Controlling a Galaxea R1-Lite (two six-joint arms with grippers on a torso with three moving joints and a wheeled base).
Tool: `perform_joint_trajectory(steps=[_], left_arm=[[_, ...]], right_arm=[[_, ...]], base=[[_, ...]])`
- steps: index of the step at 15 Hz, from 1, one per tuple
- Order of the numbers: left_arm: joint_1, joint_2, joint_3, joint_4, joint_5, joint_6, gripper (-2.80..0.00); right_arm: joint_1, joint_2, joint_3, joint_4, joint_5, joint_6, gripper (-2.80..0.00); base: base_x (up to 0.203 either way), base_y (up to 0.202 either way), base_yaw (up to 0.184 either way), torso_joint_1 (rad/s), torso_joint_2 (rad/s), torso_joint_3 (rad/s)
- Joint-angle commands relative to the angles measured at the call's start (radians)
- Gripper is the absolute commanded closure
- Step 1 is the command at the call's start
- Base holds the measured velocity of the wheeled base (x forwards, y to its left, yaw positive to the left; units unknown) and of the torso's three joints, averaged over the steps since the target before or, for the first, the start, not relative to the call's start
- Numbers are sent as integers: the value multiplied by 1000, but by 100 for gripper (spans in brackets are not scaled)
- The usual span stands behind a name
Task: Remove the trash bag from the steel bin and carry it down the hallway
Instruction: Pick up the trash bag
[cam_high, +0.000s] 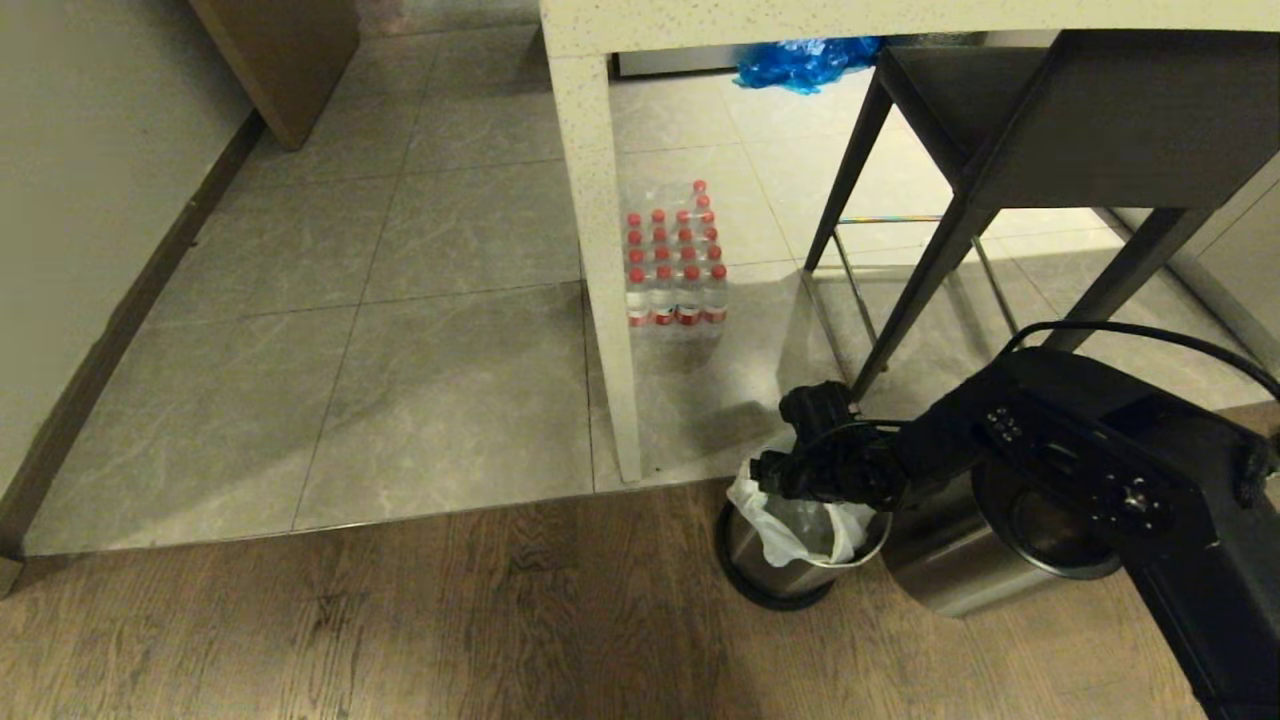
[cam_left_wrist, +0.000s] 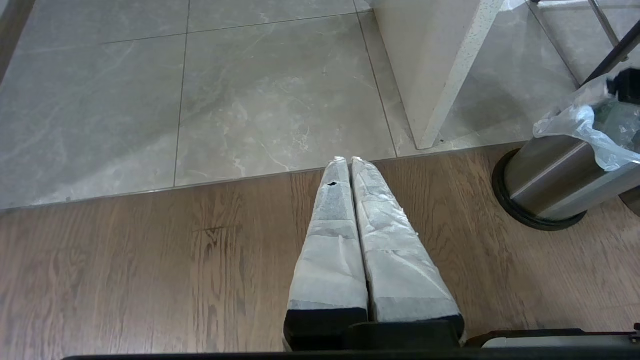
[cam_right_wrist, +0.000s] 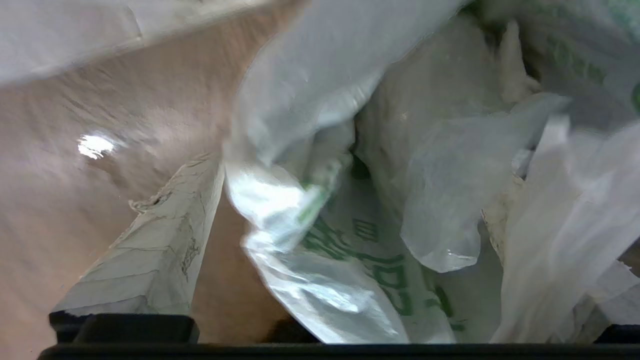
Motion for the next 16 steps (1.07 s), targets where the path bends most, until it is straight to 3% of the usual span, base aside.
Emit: perform_joint_trajectory(steps=[1, 7, 8, 16], left_arm=[[0, 1, 0, 0, 0, 0, 0], [0, 1, 0, 0, 2, 0, 0], [0, 1, 0, 0, 0, 0, 0], [0, 1, 0, 0, 0, 0, 0]], right_arm=[[3, 10, 4, 4, -15, 2, -280], [3, 7, 19, -2, -26, -21, -280], [3, 3, 20, -1, -37, -20, 0], [2, 1, 26, -2, -60, -20, 0]], base=[[0, 0, 0, 0, 0, 0], [0, 0, 0, 0, 0, 0], [0, 0, 0, 0, 0, 0], [0, 0, 0, 0, 0, 0]])
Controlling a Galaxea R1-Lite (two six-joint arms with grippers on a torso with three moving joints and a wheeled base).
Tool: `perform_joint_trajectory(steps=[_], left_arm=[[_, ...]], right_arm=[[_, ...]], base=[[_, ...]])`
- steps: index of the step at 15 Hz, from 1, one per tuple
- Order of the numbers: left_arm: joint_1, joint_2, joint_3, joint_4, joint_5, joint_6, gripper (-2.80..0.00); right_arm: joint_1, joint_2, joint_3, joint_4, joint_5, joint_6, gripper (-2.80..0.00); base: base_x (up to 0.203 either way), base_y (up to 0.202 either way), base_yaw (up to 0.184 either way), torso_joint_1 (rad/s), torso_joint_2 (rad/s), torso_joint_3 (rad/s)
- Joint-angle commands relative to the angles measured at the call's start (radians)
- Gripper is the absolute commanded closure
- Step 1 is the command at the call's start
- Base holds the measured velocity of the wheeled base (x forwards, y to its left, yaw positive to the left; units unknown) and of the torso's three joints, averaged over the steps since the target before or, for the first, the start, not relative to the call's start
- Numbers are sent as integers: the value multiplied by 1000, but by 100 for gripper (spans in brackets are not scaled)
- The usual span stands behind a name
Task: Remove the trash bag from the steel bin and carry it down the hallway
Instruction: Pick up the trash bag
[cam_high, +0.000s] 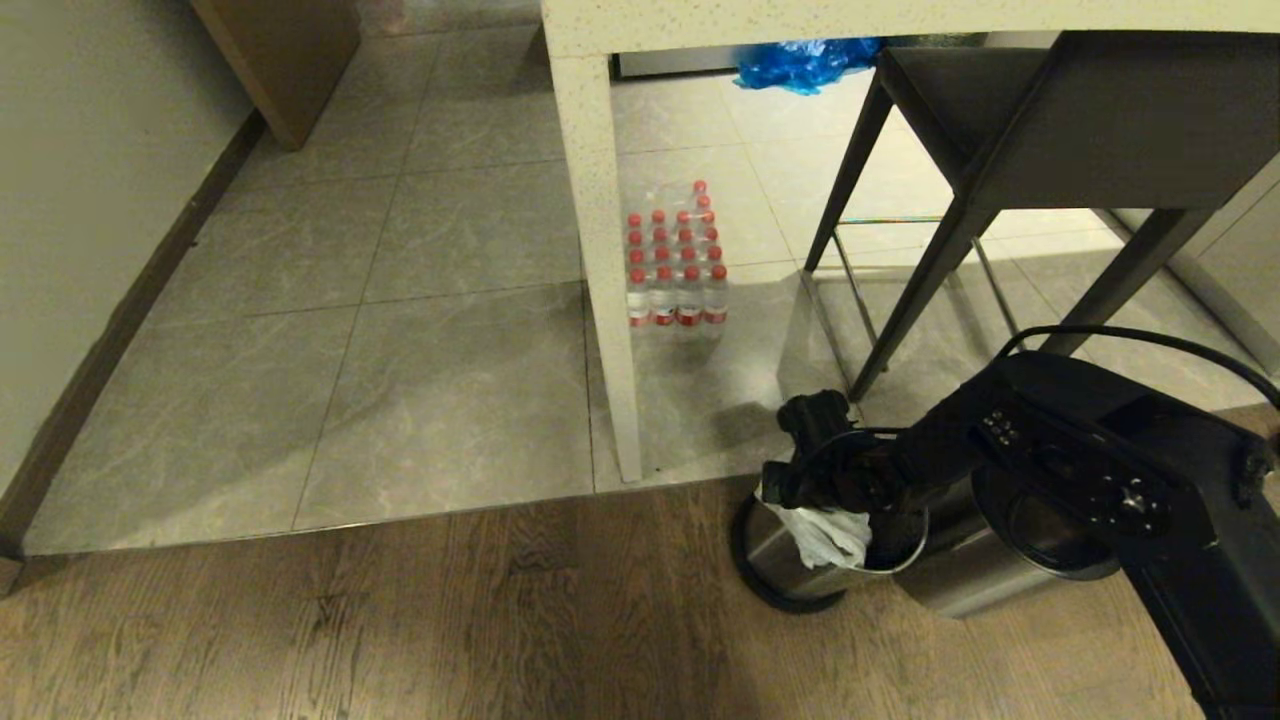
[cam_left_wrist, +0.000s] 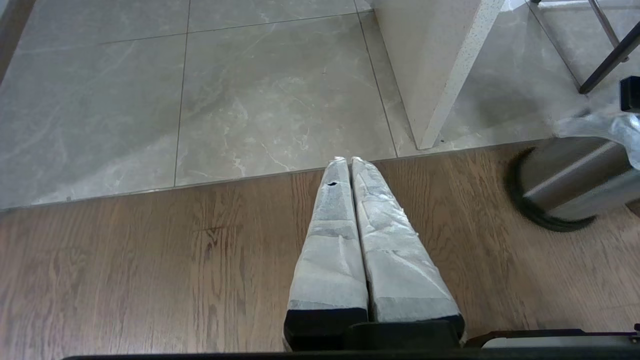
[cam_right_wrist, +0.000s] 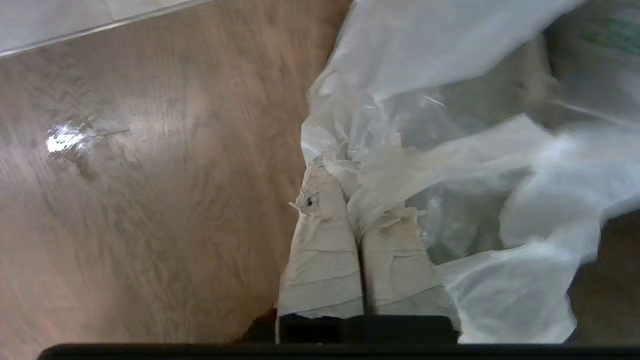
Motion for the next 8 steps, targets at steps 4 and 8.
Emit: perform_joint_trajectory(steps=[4, 8], left_arm=[[0, 1, 0, 0, 0, 0, 0], [0, 1, 0, 0, 0, 0, 0]], right_arm=[[4, -10, 12, -1, -43, 9, 0], [3, -89, 37, 23, -32, -10, 0]], base=[[0, 0, 0, 0, 0, 0], [0, 0, 0, 0, 0, 0]])
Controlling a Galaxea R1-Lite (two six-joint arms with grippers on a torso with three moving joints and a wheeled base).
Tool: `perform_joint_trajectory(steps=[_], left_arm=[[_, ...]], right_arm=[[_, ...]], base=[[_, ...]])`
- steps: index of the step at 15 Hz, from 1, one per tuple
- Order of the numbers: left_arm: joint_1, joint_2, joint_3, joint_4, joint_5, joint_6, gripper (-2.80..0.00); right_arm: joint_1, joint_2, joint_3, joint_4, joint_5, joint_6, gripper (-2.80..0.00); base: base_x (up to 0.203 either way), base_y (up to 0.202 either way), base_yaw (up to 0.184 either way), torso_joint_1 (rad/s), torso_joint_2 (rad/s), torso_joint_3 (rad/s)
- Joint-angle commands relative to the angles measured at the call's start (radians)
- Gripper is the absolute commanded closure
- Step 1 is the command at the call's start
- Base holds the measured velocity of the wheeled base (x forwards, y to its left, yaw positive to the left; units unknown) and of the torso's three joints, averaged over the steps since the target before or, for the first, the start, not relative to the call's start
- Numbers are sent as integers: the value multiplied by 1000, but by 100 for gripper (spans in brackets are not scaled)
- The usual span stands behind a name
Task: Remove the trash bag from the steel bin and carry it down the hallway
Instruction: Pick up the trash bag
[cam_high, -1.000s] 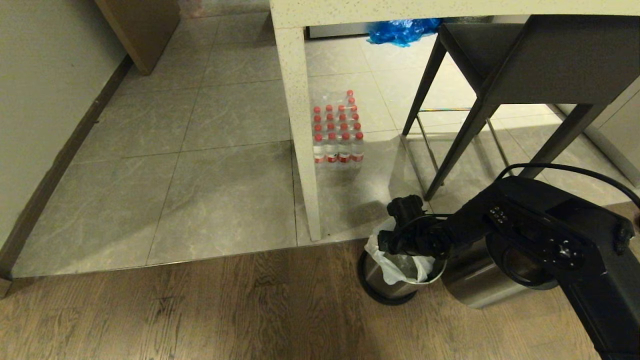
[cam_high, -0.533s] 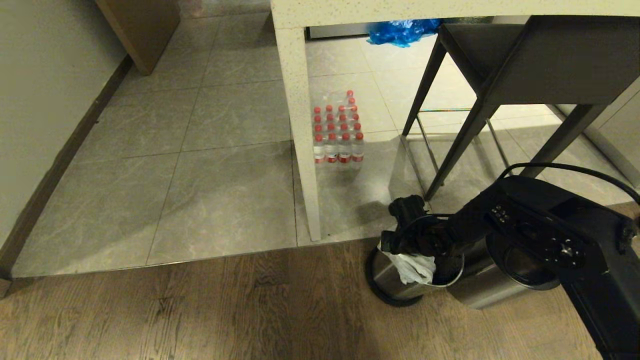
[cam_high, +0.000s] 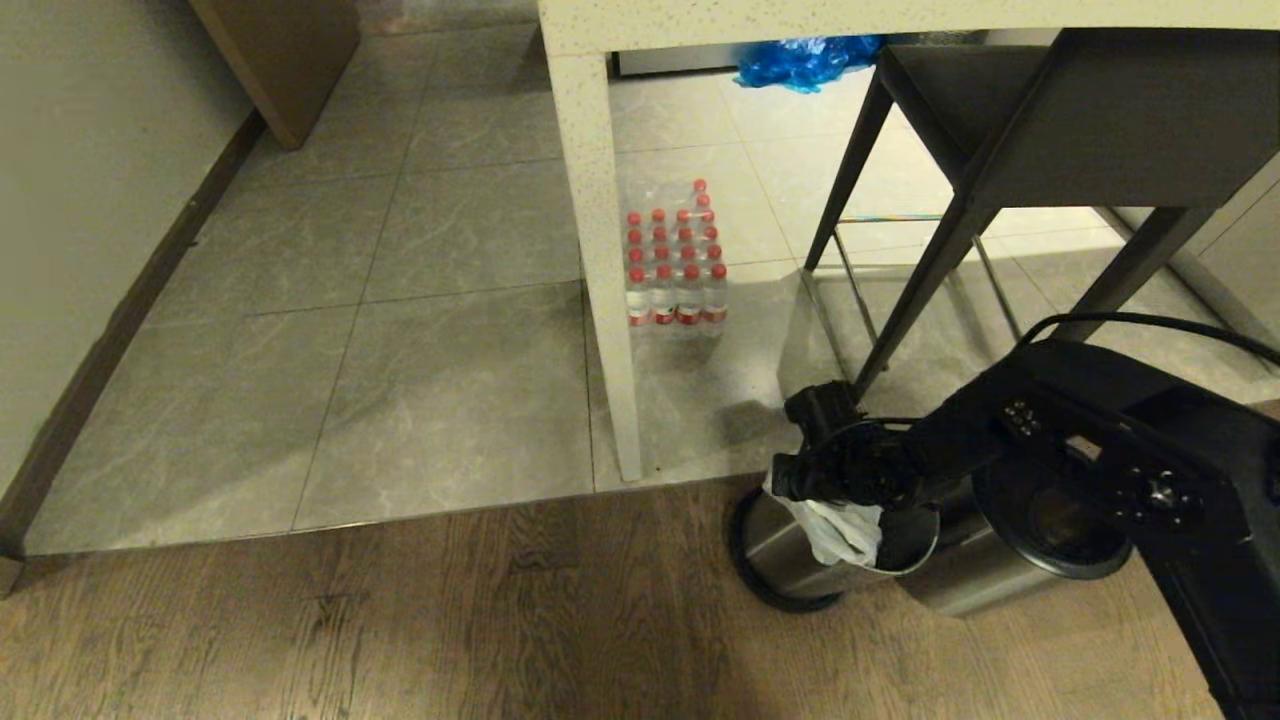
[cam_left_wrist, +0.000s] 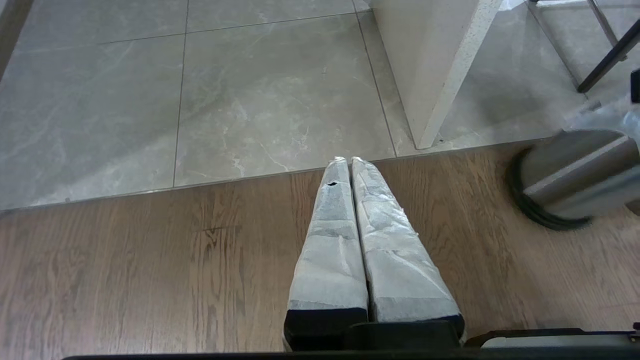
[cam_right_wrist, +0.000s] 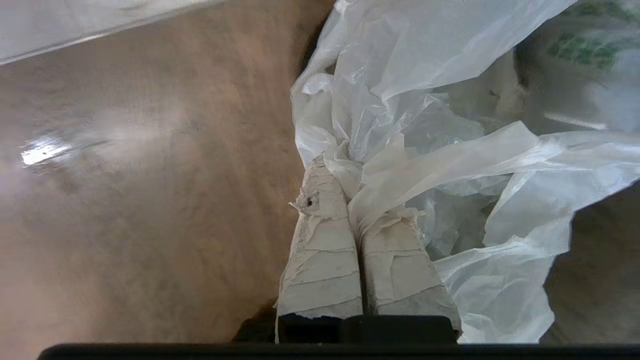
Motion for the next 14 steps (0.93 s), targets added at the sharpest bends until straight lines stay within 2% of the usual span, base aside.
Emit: perform_joint_trajectory(steps=[1, 4, 9, 11, 12, 14], left_arm=[[0, 1, 0, 0, 0, 0, 0], [0, 1, 0, 0, 0, 0, 0], [0, 1, 0, 0, 0, 0, 0], [0, 1, 0, 0, 0, 0, 0], [0, 1, 0, 0, 0, 0, 0], [0, 1, 0, 0, 0, 0, 0]], right_arm=[[0, -52, 21, 1, -1, -2, 0], [-1, -120, 95, 20, -1, -95, 0], [-36, -275, 168, 48, -2, -166, 0], [-60, -294, 253, 63, 18, -230, 0], [-63, -290, 298, 61, 26, -238, 0], [-63, -305, 268, 63, 36, -227, 0]], base=[[0, 0, 0, 0, 0, 0], [0, 0, 0, 0, 0, 0], [0, 0, 0, 0, 0, 0], [0, 0, 0, 0, 0, 0], [0, 0, 0, 0, 0, 0], [0, 0, 0, 0, 0, 0]])
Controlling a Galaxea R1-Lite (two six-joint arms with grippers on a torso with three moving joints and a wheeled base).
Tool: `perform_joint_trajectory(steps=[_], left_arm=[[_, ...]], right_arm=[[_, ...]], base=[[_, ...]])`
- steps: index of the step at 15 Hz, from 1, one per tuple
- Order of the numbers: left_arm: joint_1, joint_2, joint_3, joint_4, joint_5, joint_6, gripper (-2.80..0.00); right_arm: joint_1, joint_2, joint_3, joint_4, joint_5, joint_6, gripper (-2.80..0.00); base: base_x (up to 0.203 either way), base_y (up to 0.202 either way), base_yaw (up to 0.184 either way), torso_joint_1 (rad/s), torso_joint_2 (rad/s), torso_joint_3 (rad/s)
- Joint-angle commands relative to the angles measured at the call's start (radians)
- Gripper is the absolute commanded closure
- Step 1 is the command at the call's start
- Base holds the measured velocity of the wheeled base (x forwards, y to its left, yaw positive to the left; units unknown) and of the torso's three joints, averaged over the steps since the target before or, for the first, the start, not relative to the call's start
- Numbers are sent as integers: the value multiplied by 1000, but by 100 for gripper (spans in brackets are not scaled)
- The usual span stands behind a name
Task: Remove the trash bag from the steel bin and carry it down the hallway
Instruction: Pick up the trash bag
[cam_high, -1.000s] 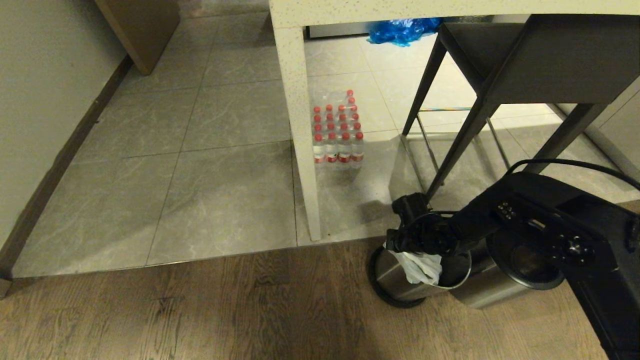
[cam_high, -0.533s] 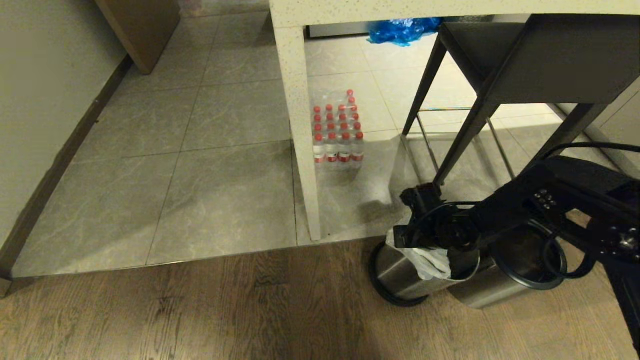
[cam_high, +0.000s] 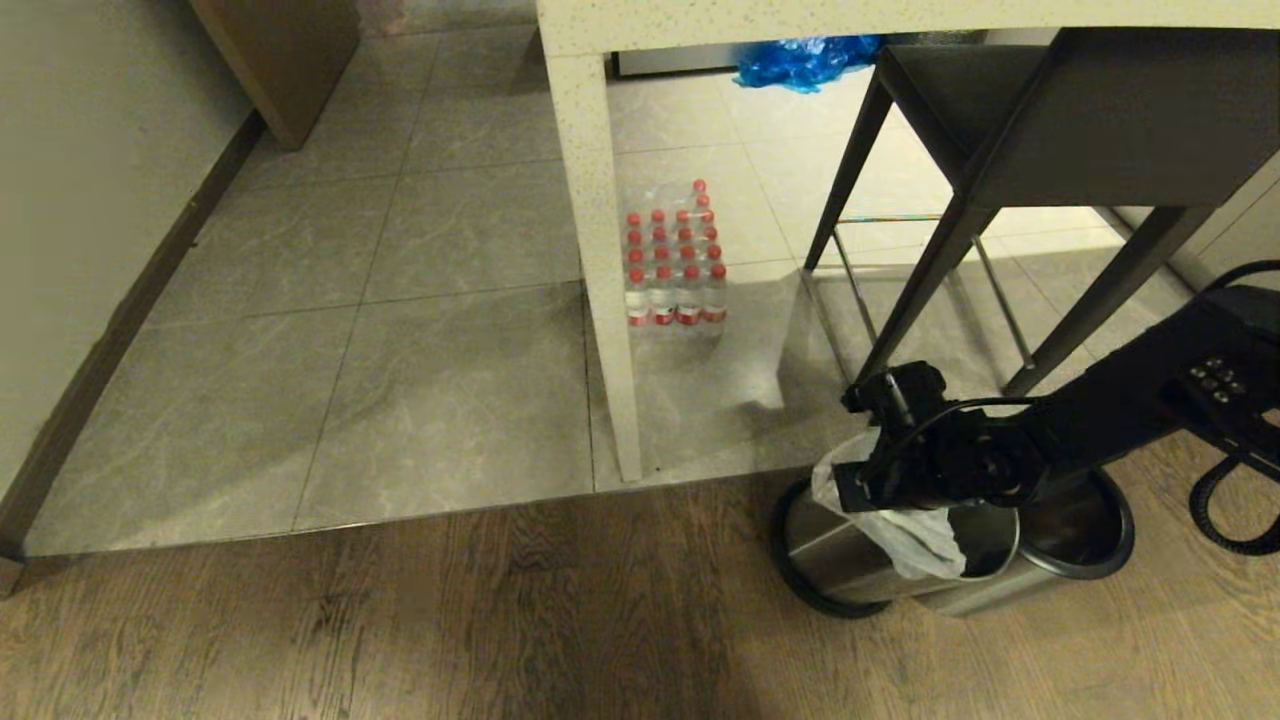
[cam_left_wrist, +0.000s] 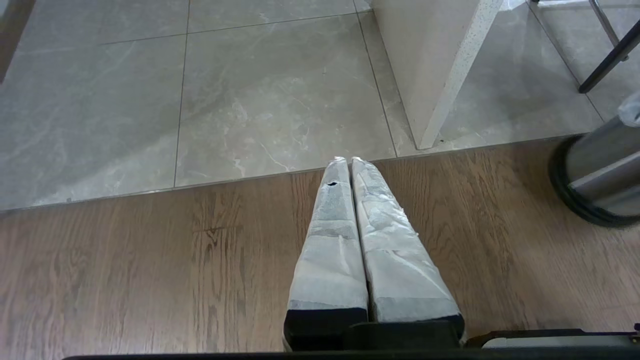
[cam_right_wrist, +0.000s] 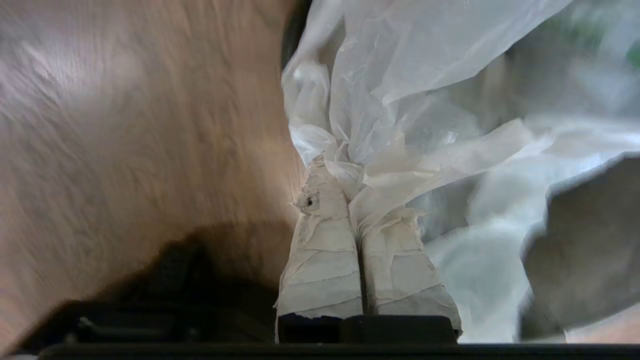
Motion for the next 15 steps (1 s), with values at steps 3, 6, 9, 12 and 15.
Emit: perform_joint_trajectory(steps=[3, 6, 9, 12, 15], left_arm=[[0, 1, 0, 0, 1, 0, 0], [0, 1, 0, 0, 2, 0, 0], [0, 1, 0, 0, 1, 0, 0], [0, 1, 0, 0, 1, 0, 0], [0, 1, 0, 0, 1, 0, 0]], right_arm=[[-2, 34, -26, -6, 0, 27, 0], [-2, 153, -56, -31, -2, 35, 0], [10, 243, -109, -130, -2, -2, 0], [37, 235, -99, -133, -3, -1, 0], [43, 141, -67, -127, -3, 3, 0]], base=[[0, 0, 0, 0, 0, 0], [0, 0, 0, 0, 0, 0], [0, 0, 0, 0, 0, 0], [0, 0, 0, 0, 0, 0], [0, 0, 0, 0, 0, 0]])
